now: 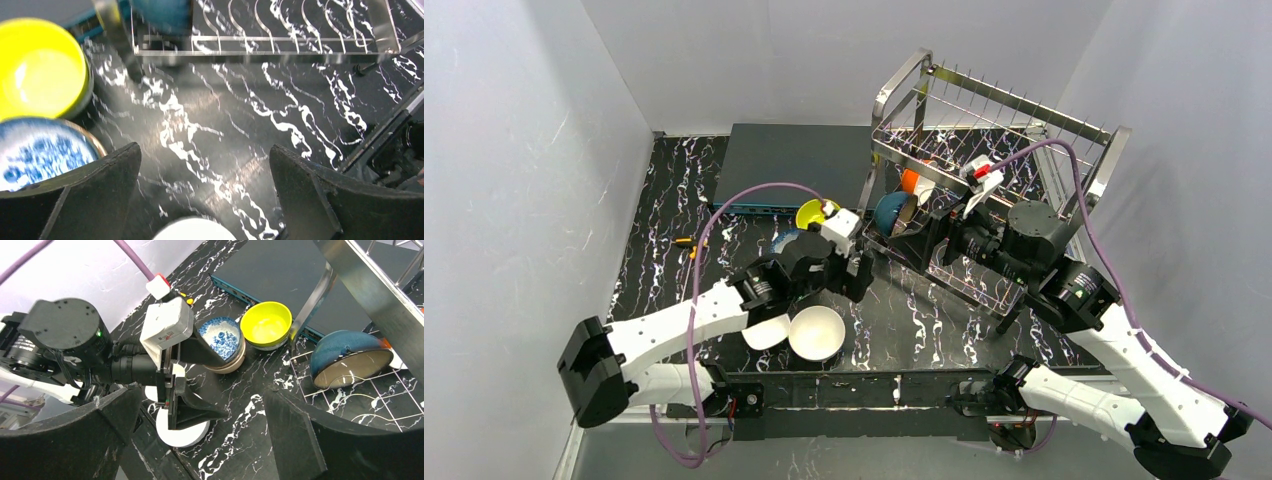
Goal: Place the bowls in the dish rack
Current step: Place the bowl in the dish rack.
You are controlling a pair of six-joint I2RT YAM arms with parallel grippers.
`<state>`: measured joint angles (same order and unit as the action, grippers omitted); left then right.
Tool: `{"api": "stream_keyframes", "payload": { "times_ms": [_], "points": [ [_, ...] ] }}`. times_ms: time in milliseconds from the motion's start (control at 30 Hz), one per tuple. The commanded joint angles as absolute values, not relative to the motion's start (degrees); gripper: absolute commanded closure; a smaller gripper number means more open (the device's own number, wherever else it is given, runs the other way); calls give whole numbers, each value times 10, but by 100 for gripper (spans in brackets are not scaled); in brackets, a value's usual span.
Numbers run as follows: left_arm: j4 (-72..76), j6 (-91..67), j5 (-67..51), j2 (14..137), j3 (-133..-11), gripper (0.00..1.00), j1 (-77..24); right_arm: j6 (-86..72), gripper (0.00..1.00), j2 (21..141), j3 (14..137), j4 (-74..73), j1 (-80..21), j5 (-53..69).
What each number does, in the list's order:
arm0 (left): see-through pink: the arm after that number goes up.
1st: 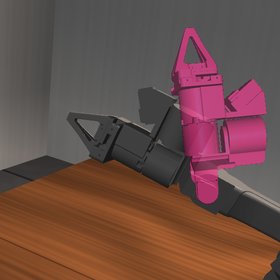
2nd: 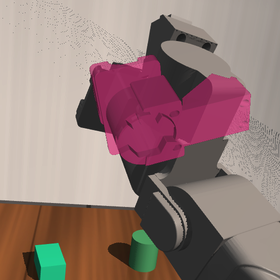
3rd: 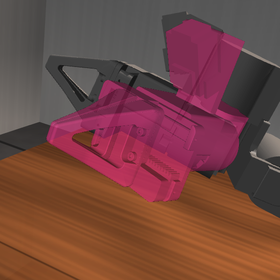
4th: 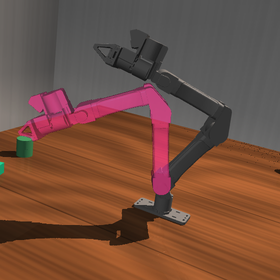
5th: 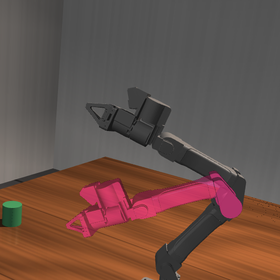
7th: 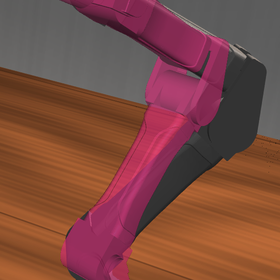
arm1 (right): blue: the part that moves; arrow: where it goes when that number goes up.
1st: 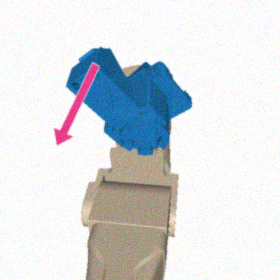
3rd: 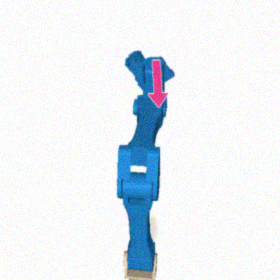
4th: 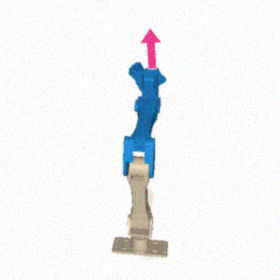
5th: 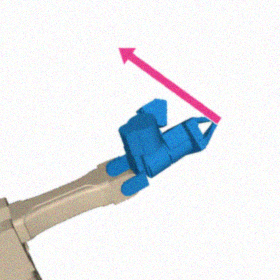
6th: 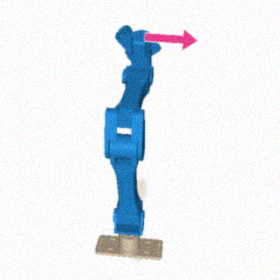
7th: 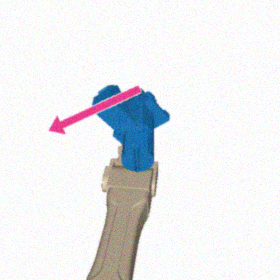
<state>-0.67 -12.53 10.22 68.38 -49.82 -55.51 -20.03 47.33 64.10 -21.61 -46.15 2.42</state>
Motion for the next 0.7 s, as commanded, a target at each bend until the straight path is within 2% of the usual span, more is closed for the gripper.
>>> {"api": "stream_keyframes", "payload": {
  "times_ms": [0, 200, 433, 667],
  "points": [
    [-80, -241, 108, 624, -463, 2, -554, -215, 1, 472, 656, -176, -463, 35],
    [-207, -340, 121, 592, -477, 2, -547, -230, 1, 480, 644, -156, -463, 38],
    [-307, -387, 127, 554, -507, 2, -514, -256, 1, 497, 623, -132, -463, 45],
    [-349, -437, 49, 497, -505, 2, -465, -261, 1, 506, 604, -132, -463, 63]
  ]
}}
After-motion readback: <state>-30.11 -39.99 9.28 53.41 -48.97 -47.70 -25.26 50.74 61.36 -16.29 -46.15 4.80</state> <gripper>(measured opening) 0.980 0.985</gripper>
